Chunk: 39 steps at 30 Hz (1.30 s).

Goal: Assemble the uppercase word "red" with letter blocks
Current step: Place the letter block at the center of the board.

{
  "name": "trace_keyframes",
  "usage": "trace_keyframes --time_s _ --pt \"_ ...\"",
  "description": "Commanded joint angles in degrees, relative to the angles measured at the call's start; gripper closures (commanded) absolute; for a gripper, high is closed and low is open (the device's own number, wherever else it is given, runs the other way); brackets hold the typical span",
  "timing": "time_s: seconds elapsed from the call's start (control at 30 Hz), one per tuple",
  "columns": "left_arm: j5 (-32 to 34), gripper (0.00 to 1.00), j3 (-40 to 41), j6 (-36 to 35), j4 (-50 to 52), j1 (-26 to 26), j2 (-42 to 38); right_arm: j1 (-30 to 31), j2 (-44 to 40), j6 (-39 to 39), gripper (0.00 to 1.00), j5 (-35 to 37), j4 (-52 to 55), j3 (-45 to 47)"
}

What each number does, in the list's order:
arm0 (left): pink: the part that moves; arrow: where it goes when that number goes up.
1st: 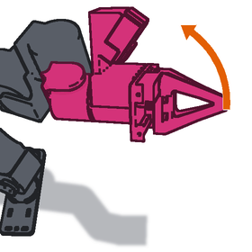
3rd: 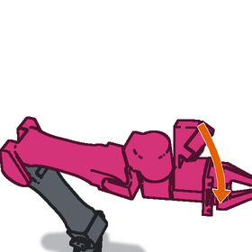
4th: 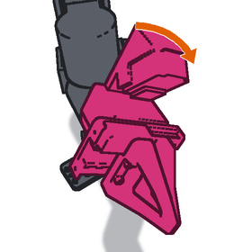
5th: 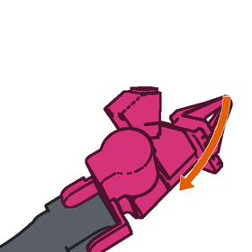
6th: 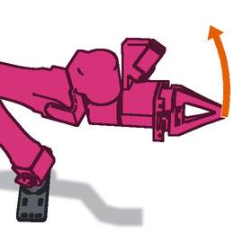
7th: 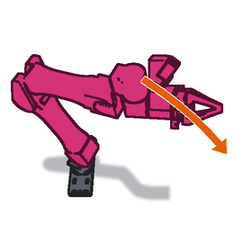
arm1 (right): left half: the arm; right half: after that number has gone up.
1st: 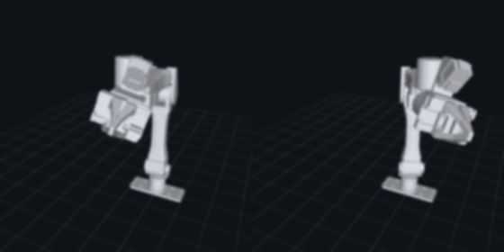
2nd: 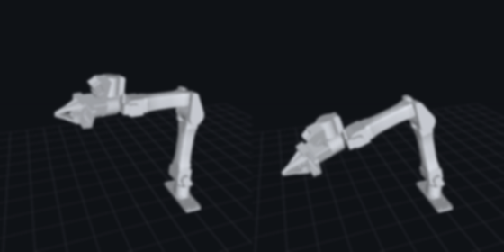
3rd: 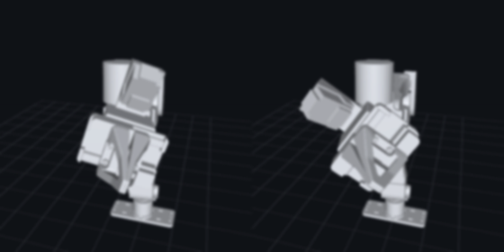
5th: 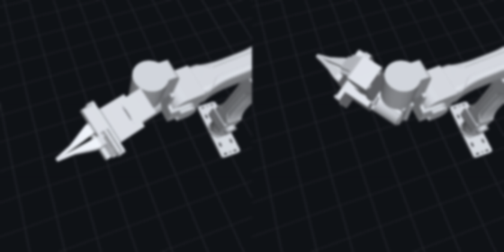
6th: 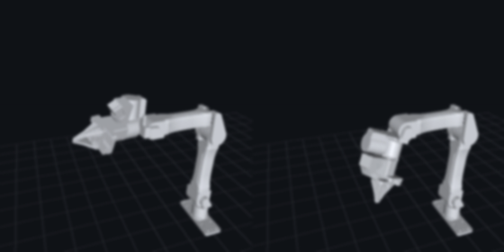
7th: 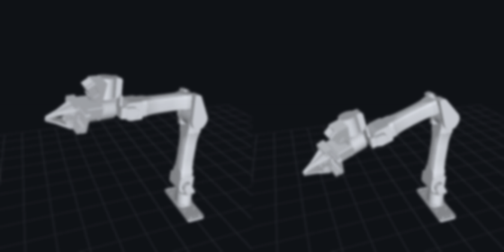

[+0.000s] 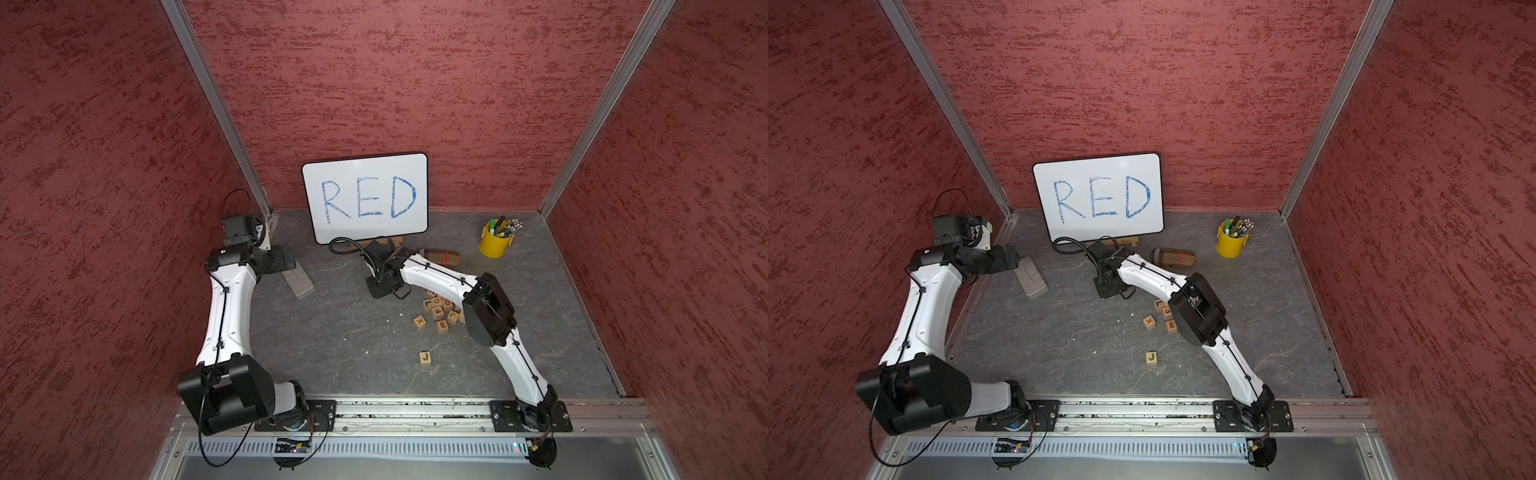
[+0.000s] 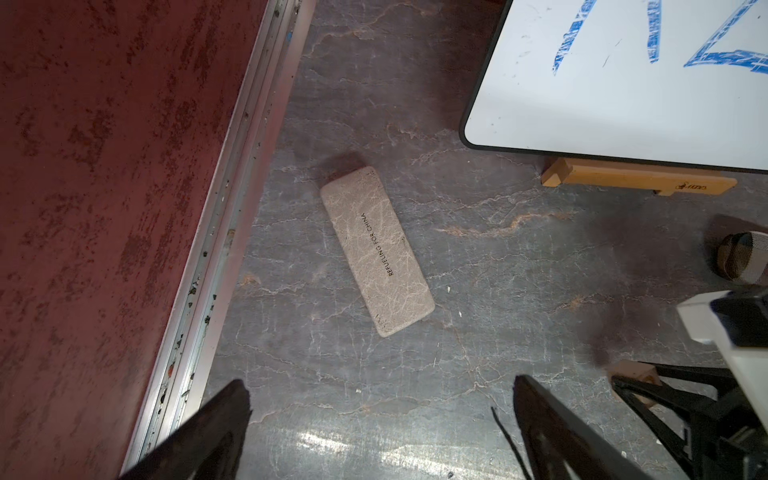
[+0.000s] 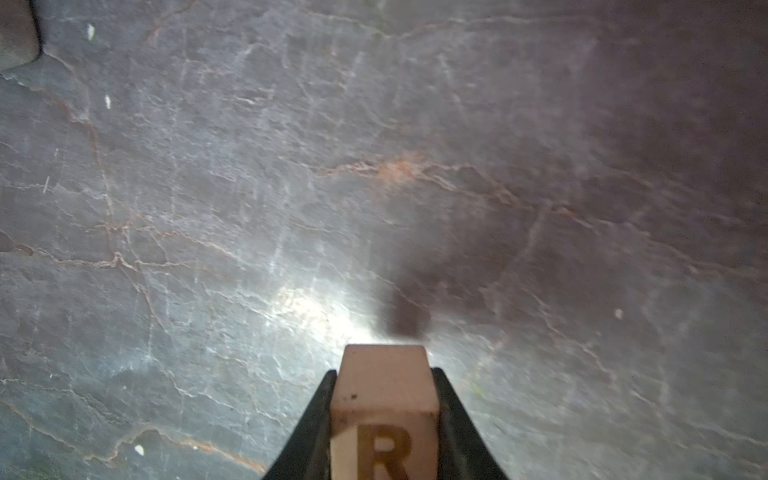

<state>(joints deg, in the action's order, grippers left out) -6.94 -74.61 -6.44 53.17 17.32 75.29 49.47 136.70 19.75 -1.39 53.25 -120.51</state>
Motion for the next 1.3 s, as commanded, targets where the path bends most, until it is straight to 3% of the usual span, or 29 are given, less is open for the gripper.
trace_keyframes --time_s 0.0,0.13,0.33,0.5,0.77,0.97,1.27 --pt "-2.04 0.00 1.08 -1.55 0.90 1.53 -2.50 1.61 3.90 0.78 0.76 0.80 5.55 -8.61" --pt "-4.74 0.01 1.13 -1.56 2.21 3.39 -3.71 2.49 8.30 0.55 0.75 0.94 8.83 -15.47" --pt "-8.46 0.00 1.97 -2.94 3.25 3.34 -4.06 2.65 9.87 0.56 0.70 1.04 8.37 -15.55" --pt "-17.16 0.00 1.83 -8.94 7.76 1.10 -2.31 2.65 10.66 0.46 0.68 0.92 7.57 -14.99" --pt "-24.54 0.00 2.38 -17.72 14.24 -1.61 -0.62 2.64 10.89 0.03 0.62 1.47 7.14 -13.62" --pt "-25.76 0.00 2.09 -18.04 14.06 -1.90 -1.96 2.58 10.36 0.03 0.47 2.78 6.97 -13.81" --pt "-22.92 0.00 -0.79 -14.30 12.01 -2.32 -1.89 2.64 4.81 -0.54 0.40 2.65 4.93 -11.14"
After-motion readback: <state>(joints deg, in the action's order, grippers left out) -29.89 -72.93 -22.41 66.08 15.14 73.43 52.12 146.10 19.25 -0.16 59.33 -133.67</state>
